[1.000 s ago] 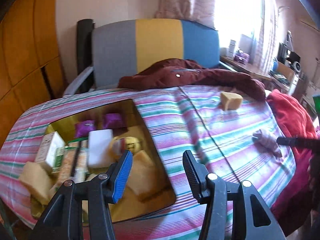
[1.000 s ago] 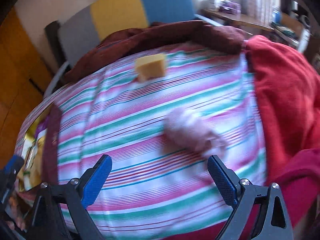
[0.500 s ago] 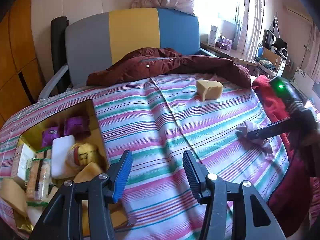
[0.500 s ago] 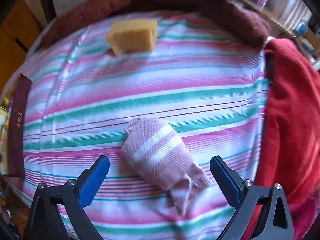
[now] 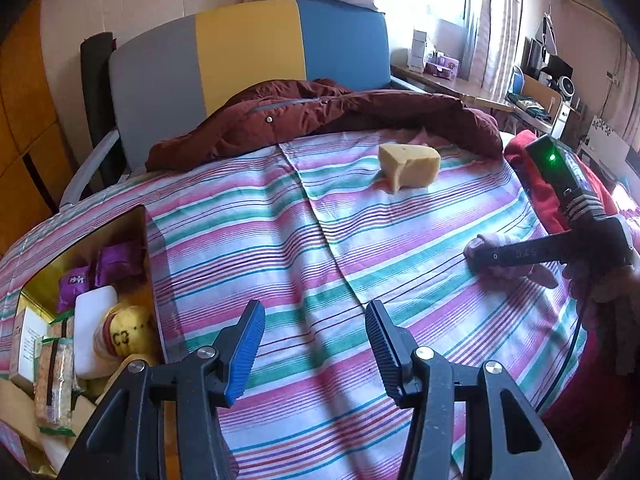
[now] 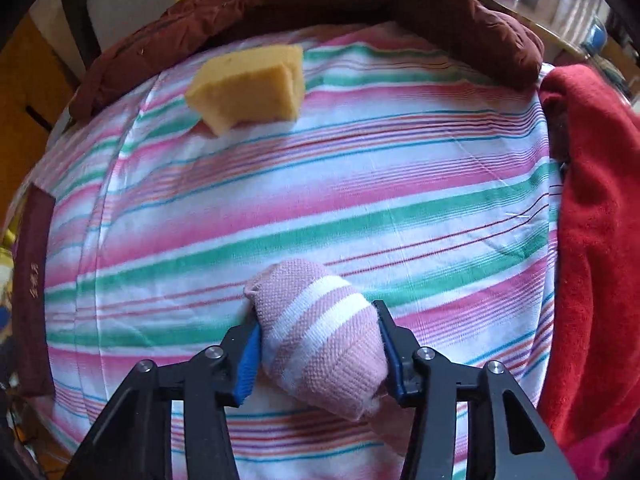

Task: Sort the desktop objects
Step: 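Grasp the pink-and-white sock with the right gripper, then grasp the yellow sponge with the left gripper while the right holds the sock, then carry the yellow sponge and pink sock over the gold box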

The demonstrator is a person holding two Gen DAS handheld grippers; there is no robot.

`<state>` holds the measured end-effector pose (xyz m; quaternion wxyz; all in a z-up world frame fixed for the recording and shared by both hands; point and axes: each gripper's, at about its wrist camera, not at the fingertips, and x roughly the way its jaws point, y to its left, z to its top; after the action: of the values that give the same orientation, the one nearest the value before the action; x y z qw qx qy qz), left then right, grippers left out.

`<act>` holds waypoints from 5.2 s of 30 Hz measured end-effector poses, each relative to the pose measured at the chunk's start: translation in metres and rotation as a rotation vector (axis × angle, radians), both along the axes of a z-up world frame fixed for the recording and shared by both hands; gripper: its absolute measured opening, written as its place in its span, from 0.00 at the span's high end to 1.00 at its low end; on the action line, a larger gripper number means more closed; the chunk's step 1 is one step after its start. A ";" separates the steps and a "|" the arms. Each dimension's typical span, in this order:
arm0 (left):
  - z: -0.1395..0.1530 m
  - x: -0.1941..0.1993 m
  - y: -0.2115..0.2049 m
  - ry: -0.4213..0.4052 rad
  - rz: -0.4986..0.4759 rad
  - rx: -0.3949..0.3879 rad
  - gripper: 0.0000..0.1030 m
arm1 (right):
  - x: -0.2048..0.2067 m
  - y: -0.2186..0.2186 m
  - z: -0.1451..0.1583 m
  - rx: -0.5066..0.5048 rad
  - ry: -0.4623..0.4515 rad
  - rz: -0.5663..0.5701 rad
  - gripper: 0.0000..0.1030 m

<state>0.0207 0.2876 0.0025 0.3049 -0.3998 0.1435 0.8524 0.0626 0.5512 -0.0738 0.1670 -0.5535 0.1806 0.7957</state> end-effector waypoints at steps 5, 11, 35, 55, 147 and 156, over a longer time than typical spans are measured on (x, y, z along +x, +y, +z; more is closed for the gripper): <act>-0.006 -0.004 0.015 -0.017 -0.003 -0.009 0.49 | 0.006 0.010 0.001 -0.042 0.040 -0.035 0.50; -0.012 -0.009 0.033 -0.054 -0.015 -0.009 0.49 | 0.016 0.018 -0.001 -0.116 0.069 -0.075 0.28; -0.006 -0.052 0.166 -0.141 -0.092 0.070 0.46 | 0.052 0.083 0.028 -0.177 0.294 -0.401 0.19; -0.034 -0.105 0.252 -0.069 0.001 -0.085 0.06 | 0.052 0.080 0.031 -0.203 0.329 -0.372 0.17; 0.011 -0.027 -0.256 0.036 0.496 0.132 0.33 | -0.029 -0.175 0.070 0.056 0.251 0.375 0.60; 0.017 -0.031 -0.248 0.078 0.505 0.093 0.33 | -0.069 -0.273 0.094 -0.113 0.374 0.530 0.60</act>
<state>-0.0103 0.0401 0.0192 0.0945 -0.3752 0.0116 0.9220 -0.0063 0.2779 0.0205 -0.1129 -0.4341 0.1019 0.8879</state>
